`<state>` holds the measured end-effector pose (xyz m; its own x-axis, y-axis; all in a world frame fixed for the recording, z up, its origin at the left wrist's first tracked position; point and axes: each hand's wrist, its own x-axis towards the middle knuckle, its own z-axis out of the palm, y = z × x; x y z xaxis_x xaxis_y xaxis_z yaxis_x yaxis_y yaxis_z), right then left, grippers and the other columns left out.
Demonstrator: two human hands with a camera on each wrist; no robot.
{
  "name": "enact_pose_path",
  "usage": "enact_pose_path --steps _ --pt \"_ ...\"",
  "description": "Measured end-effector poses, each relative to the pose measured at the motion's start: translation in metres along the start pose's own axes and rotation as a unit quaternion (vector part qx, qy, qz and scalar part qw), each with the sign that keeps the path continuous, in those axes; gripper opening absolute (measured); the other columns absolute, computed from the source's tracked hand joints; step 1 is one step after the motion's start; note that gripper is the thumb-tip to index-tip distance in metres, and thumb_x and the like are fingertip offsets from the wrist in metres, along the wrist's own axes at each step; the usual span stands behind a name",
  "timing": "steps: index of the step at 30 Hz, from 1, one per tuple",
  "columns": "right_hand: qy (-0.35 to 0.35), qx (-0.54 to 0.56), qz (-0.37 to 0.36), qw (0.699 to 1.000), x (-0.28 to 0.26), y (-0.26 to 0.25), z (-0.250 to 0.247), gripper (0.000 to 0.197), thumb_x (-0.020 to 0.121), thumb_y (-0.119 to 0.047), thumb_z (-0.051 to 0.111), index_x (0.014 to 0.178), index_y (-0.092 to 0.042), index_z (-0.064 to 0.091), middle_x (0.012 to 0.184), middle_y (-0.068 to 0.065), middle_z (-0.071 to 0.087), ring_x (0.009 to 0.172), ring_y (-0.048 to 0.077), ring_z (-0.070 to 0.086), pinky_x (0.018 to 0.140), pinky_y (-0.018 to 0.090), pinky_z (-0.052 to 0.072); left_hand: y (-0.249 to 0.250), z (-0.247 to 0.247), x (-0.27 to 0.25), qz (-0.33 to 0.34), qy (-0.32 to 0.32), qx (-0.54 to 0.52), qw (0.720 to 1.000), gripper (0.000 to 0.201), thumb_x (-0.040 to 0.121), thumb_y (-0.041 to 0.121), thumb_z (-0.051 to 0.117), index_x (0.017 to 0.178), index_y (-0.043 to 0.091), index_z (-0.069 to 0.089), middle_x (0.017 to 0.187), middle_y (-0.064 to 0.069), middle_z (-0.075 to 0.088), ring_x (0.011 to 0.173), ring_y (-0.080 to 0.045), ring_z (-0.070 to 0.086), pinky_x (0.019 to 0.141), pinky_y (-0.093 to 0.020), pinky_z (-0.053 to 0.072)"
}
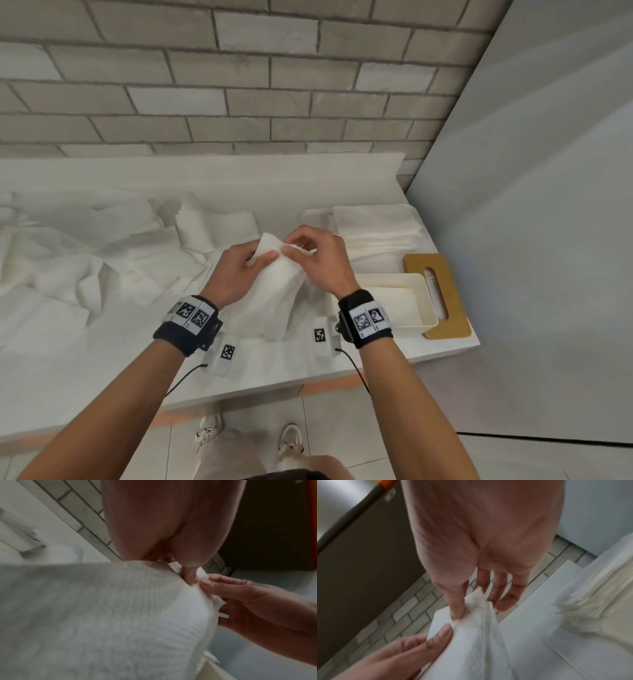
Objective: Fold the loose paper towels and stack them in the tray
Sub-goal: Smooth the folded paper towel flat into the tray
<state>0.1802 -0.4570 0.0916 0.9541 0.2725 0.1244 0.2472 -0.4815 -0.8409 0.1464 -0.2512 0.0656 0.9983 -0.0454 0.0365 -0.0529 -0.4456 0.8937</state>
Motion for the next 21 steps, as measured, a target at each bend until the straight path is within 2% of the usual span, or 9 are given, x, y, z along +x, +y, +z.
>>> enact_pose_path --steps 2,5,7,10,12,14,18,19,21 --pt "0.004 -0.030 0.002 1.000 0.008 0.006 0.015 0.010 0.090 -0.025 0.086 0.090 -0.029 0.078 0.099 -0.011 0.072 0.087 0.003 0.067 0.079 0.021 0.050 -0.017 -0.007 0.007 -0.014 0.001 0.054 0.998 0.027 0.095 0.060 0.069 0.104 0.034 0.070 0.094 0.018 0.074 0.088 -0.006 0.067 0.082 -0.043 0.054" --pt "0.012 -0.041 0.007 0.999 0.012 0.009 0.029 0.017 0.087 -0.026 0.090 0.082 -0.032 0.075 0.101 -0.009 0.067 0.089 0.005 0.064 0.078 0.020 0.049 -0.034 -0.016 0.009 -0.022 0.013 0.131 0.991 0.061 0.085 0.063 0.079 0.138 0.047 0.053 0.138 0.021 0.059 0.130 -0.011 0.048 0.110 -0.042 0.038" --pt "0.020 -0.012 -0.012 1.000 0.010 0.003 0.027 0.016 0.087 -0.024 0.090 0.082 -0.025 0.075 0.095 -0.008 0.070 0.088 0.006 0.065 0.078 0.019 0.046 -0.026 -0.019 0.008 0.025 0.012 0.092 0.995 0.065 0.085 0.052 0.084 0.142 0.045 0.055 0.148 0.023 0.053 0.142 -0.010 0.041 0.117 -0.037 0.032" --pt "0.048 0.064 -0.034 0.996 0.000 -0.016 0.008 0.015 0.093 -0.020 0.085 0.088 -0.016 0.071 0.091 -0.007 0.076 0.090 0.009 0.072 0.080 0.025 0.054 -0.008 -0.019 0.007 0.073 0.010 0.016 0.997 0.039 0.086 0.039 0.085 0.121 0.026 0.074 0.128 0.013 0.072 0.126 -0.010 0.063 0.112 -0.040 0.048" --pt "0.104 0.122 -0.027 0.987 -0.012 -0.023 -0.014 0.018 0.098 -0.018 0.080 0.092 -0.012 0.065 0.093 -0.003 0.077 0.092 0.015 0.075 0.085 0.031 0.059 0.002 -0.017 0.007 0.030 0.001 -0.013 0.999 0.027 0.089 0.040 0.084 0.109 0.024 0.079 0.107 0.007 0.079 0.105 -0.016 0.073 0.096 -0.046 0.057" --pt "0.165 0.141 -0.017 0.976 -0.028 -0.020 -0.041 0.019 0.102 -0.019 0.076 0.096 -0.010 0.061 0.094 0.002 0.075 0.093 0.020 0.076 0.086 0.035 0.061 0.008 -0.011 0.006 0.006 -0.002 -0.024 1.000 0.020 0.091 0.039 0.083 0.103 0.023 0.080 0.097 0.003 0.080 0.095 -0.022 0.075 0.086 -0.046 0.060" --pt "0.243 0.098 0.045 0.964 -0.066 0.004 -0.085 0.022 0.102 -0.016 0.076 0.112 -0.015 0.056 0.095 -0.004 0.072 0.086 0.009 0.074 0.076 0.021 0.059 0.019 0.013 0.000 -0.004 -0.036 -0.057 0.998 0.011 0.096 0.030 0.078 0.097 0.019 0.078 0.088 -0.003 0.079 0.081 -0.020 0.075 0.072 -0.042 0.058" --pt "0.260 0.073 0.066 0.961 -0.075 0.014 -0.093 0.026 0.101 -0.015 0.076 0.115 -0.017 0.054 0.092 -0.005 0.071 0.080 0.006 0.072 0.072 0.017 0.056 0.021 0.022 0.000 -0.008 -0.054 -0.085 0.995 0.008 0.097 0.024 0.077 0.099 0.016 0.077 0.088 -0.003 0.079 0.081 -0.018 0.076 0.071 -0.039 0.060" --pt "0.276 0.010 0.094 0.957 -0.091 0.039 -0.104 0.029 0.101 -0.014 0.074 0.118 -0.024 0.052 0.088 -0.007 0.068 0.075 0.008 0.068 0.069 0.020 0.053 0.019 0.038 0.001 -0.006 -0.077 -0.097 0.992 0.001 0.099 0.018 0.075 0.099 0.017 0.075 0.085 -0.002 0.080 0.078 -0.018 0.076 0.075 -0.035 0.061"
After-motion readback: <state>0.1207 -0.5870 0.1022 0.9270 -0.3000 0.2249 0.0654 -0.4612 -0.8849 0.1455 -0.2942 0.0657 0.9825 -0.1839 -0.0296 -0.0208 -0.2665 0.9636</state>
